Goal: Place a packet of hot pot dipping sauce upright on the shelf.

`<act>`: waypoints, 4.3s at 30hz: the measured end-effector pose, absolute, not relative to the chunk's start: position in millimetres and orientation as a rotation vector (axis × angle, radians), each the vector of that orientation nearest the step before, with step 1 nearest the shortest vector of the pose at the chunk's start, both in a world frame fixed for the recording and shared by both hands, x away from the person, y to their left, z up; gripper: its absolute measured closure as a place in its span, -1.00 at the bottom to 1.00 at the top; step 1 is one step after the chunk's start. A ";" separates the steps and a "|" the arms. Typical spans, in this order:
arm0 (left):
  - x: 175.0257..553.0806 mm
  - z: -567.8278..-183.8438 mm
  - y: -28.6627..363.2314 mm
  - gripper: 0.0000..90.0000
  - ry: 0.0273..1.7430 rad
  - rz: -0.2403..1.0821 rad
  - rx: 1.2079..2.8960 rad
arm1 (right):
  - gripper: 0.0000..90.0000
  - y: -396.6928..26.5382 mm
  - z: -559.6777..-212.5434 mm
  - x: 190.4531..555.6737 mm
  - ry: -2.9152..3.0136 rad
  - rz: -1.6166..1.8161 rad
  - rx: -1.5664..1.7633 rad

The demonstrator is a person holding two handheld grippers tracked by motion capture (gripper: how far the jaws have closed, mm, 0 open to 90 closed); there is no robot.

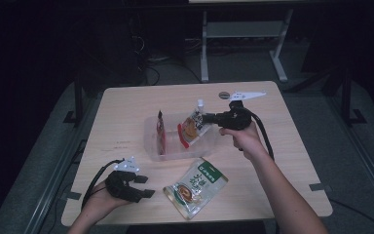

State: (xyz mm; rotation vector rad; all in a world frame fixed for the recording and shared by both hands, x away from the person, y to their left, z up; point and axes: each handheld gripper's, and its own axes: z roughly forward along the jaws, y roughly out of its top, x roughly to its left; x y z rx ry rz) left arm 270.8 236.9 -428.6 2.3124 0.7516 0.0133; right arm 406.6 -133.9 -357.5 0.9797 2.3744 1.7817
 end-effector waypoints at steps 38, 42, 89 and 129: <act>270.6 -430.9 231.4 -0.14 0.753 -0.016 2.321 | 0.99 -122.5 -349.4 386.4 2.458 1.709 0.909; 270.9 -431.3 231.1 -0.14 0.751 -0.019 2.321 | 0.98 -114.6 -355.5 389.8 2.491 1.679 0.922; 271.3 -434.9 232.4 -0.17 0.762 -0.030 2.328 | -0.12 -92.7 -357.9 395.1 2.526 1.599 0.912; 269.1 -435.1 227.0 -0.30 0.774 -0.015 2.308 | -0.28 -185.4 -411.9 319.4 2.597 1.254 0.923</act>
